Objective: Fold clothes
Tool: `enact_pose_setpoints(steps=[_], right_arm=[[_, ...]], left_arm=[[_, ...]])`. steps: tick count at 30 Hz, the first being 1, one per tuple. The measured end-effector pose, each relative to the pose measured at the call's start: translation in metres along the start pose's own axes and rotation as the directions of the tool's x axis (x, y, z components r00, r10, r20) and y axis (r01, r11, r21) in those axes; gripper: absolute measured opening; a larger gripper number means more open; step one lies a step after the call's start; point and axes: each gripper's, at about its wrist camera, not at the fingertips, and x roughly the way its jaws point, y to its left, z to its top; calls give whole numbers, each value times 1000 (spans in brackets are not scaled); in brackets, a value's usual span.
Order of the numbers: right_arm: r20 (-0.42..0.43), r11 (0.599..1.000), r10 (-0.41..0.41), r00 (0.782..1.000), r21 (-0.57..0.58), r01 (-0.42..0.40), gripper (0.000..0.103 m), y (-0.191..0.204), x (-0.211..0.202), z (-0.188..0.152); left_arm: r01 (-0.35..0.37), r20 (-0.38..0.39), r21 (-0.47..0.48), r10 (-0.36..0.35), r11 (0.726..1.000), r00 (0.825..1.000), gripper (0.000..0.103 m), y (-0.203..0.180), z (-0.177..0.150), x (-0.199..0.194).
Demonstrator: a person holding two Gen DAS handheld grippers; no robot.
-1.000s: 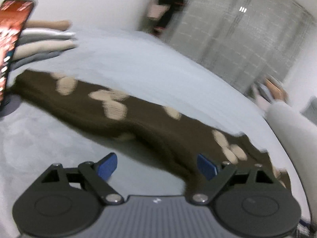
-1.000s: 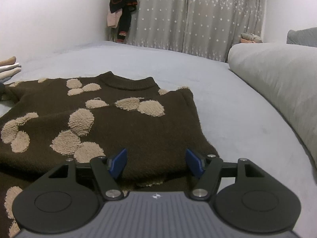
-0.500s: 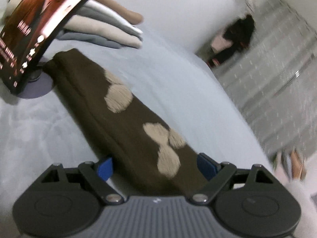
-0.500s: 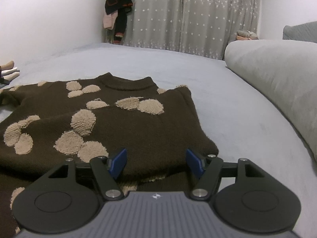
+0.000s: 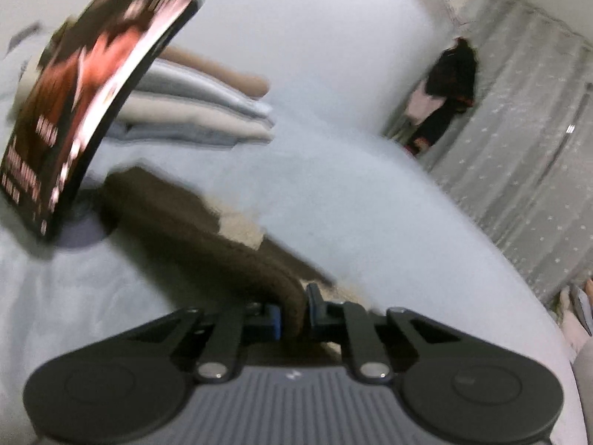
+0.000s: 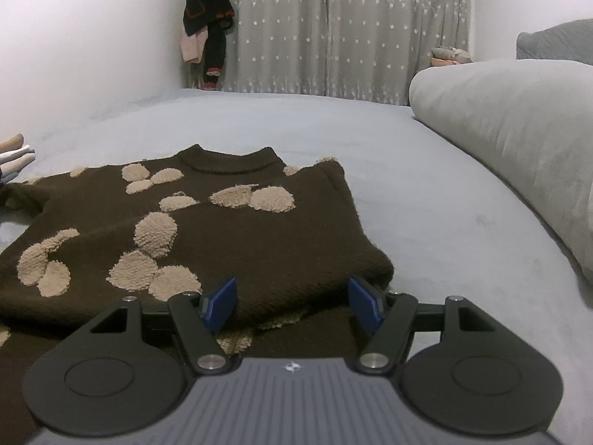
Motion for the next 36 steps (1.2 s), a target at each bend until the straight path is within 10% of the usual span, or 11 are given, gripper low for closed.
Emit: enact_pose_setpoints(steps=[8,15,26,36], right_arm=[[25,1000,3,1000,-10,-2,69,5,-7,4],[37,1000,24,999,-9,-24,69,12,-11,8],[60,999,30,998,-16,-29,69,20,-16,12],[51,999,39,998,-19,-38,69,24,-13,12]], left_arm=[[191,99,106,-202,976,974,12,-22,4,-41],[411,109,234,-444,881,889,11,-43,-2,-71],[683,-164,321,-672,656,722,11,-70,-37,-96],[801,-481,294,-644,521,595,12,-84,-80,-85]])
